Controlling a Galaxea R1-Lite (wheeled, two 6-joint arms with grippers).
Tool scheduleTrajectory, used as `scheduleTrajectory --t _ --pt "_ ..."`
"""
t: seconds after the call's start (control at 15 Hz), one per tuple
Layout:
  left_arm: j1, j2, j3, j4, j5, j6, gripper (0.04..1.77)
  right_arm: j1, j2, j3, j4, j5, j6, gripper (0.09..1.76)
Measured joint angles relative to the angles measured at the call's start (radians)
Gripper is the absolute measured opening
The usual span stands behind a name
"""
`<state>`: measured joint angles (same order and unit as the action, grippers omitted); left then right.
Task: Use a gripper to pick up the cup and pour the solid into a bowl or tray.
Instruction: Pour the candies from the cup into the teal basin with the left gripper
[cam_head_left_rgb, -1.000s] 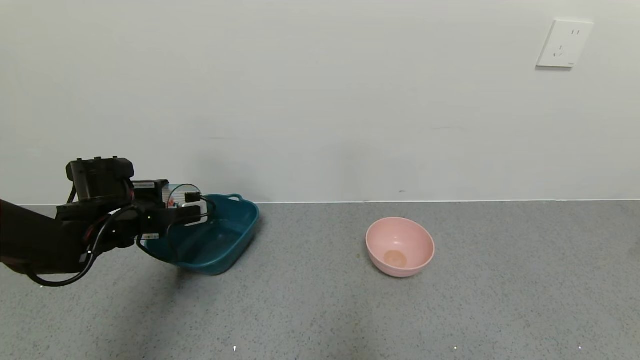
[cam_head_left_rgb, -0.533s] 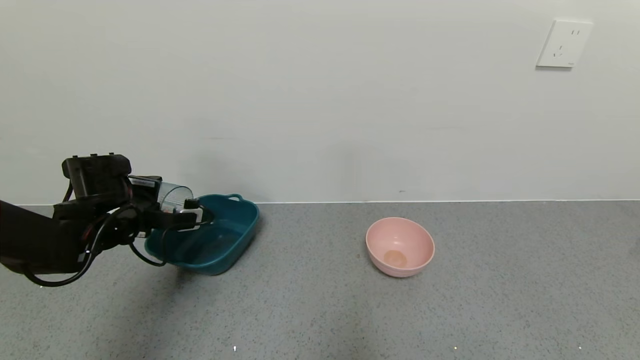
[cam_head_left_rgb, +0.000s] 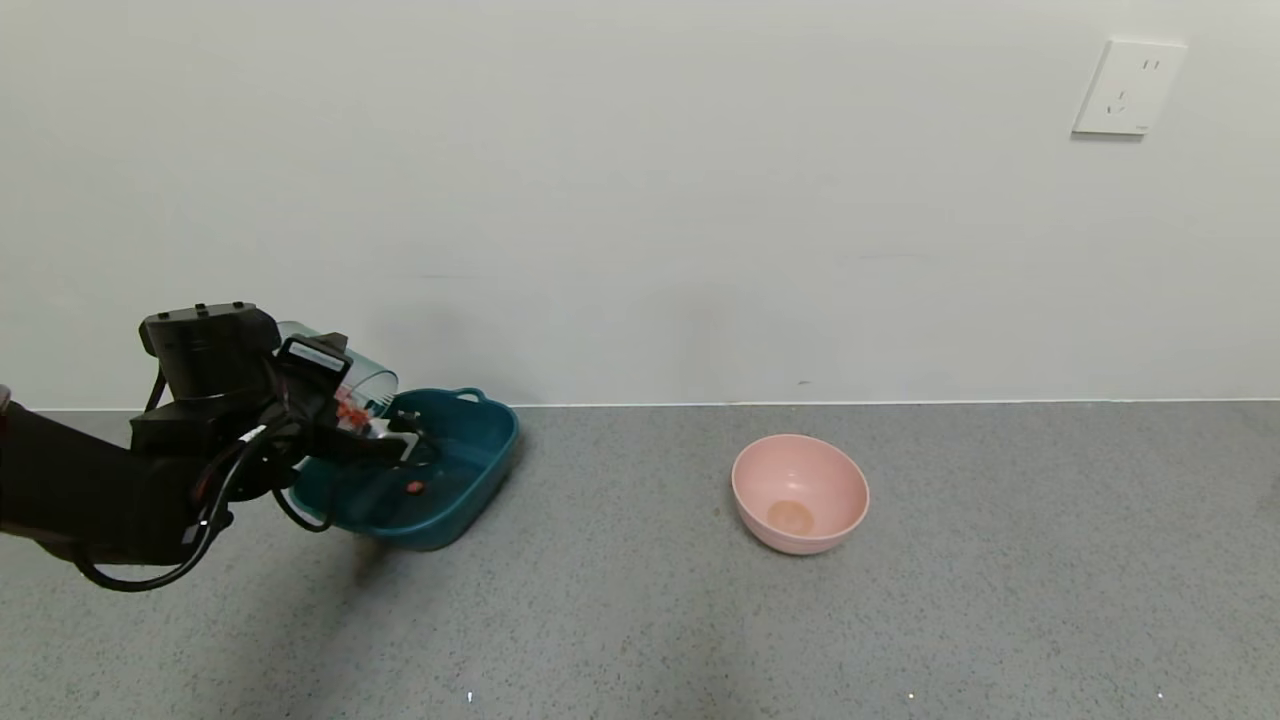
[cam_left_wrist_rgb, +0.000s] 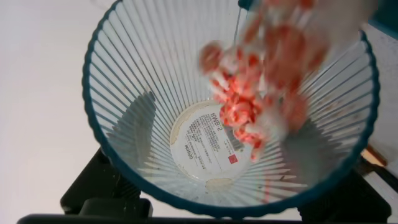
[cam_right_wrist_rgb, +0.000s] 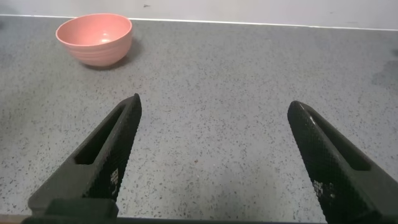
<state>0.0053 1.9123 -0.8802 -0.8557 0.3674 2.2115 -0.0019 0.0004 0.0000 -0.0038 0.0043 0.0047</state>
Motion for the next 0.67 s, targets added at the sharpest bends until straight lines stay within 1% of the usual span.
scheduleTrajectory --t 0.13,0.47,0.67 --pt "-0.014 -0.001 0.003 -0.001 0.009 0.039 1.3 0.0 0.0 0.0 0.0 0.0 0.0 1.71" --pt "-0.025 -0.008 0.008 -0.01 0.011 0.182 1.29 0.001 0.0 0.0 0.0 0.0 0.0 1.71" --pt "-0.029 -0.008 0.021 -0.067 0.011 0.25 1.29 0.0 0.0 0.0 0.0 0.0 -0.001 1.71"
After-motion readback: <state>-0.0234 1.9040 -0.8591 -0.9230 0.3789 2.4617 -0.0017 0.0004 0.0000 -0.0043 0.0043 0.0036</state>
